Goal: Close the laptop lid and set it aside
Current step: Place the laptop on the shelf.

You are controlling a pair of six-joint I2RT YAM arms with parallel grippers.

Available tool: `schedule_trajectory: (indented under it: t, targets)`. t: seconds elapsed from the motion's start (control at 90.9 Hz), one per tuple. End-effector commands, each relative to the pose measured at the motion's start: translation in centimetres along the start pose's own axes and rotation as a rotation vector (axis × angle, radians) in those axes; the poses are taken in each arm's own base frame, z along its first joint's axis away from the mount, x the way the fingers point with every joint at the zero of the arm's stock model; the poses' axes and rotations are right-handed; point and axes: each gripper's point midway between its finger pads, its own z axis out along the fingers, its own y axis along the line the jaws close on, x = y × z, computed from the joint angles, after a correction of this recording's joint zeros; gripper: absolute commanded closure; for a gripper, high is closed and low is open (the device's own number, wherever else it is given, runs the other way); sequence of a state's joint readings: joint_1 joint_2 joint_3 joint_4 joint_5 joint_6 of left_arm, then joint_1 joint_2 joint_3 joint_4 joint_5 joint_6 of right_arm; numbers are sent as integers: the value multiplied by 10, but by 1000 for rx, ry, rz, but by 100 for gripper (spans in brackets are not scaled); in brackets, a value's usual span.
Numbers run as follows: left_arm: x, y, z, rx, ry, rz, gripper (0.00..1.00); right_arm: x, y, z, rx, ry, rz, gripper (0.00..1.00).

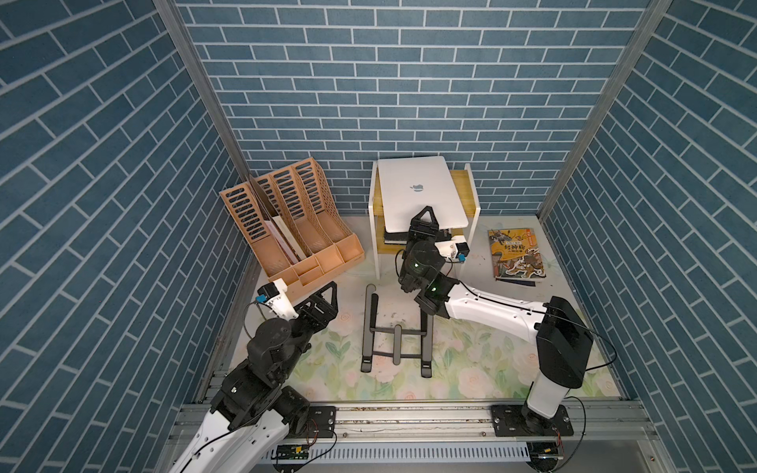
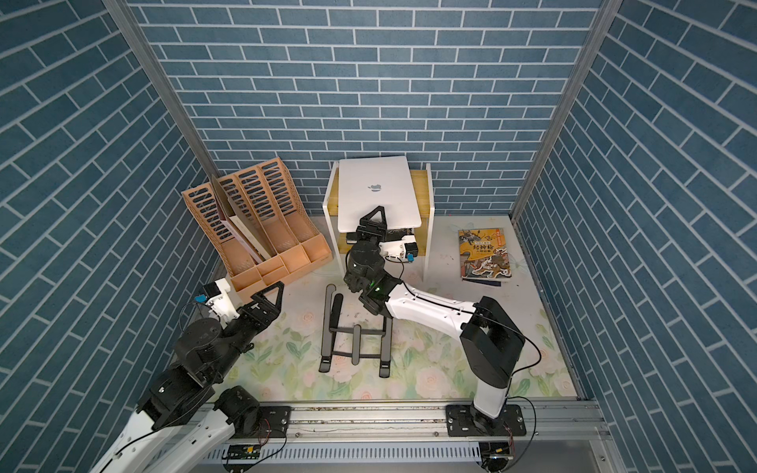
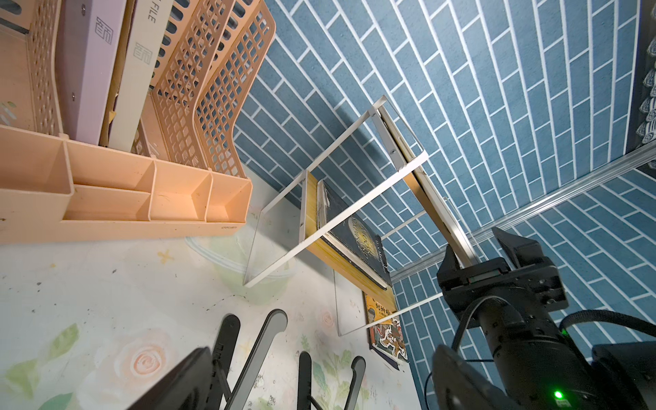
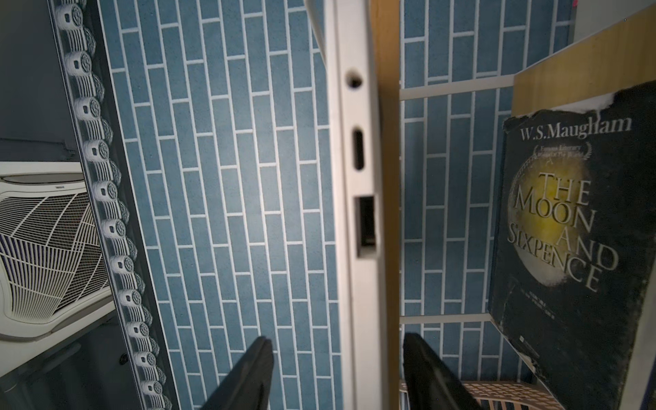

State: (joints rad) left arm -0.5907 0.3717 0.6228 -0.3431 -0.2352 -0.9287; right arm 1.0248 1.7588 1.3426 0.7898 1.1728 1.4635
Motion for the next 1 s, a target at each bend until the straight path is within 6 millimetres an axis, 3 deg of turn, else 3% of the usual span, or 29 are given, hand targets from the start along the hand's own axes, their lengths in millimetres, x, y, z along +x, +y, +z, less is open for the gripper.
schedule_trajectory:
  t: [0.0, 0.242, 0.627, 0.99]
  targets:
    - [2, 2, 0, -3, 5, 3, 0, -5, 11, -4, 0, 17, 14, 33]
    - [2, 3, 1, -12, 5, 10, 0, 0, 13, -7, -1, 71, -40, 21]
    - [0, -4, 0, 12, 4, 47, 0, -19, 33, -26, -68, 161, -177, 1]
    - [-5, -13, 3, 55, -26, 85, 0, -57, 20, -59, -46, 302, -292, 0]
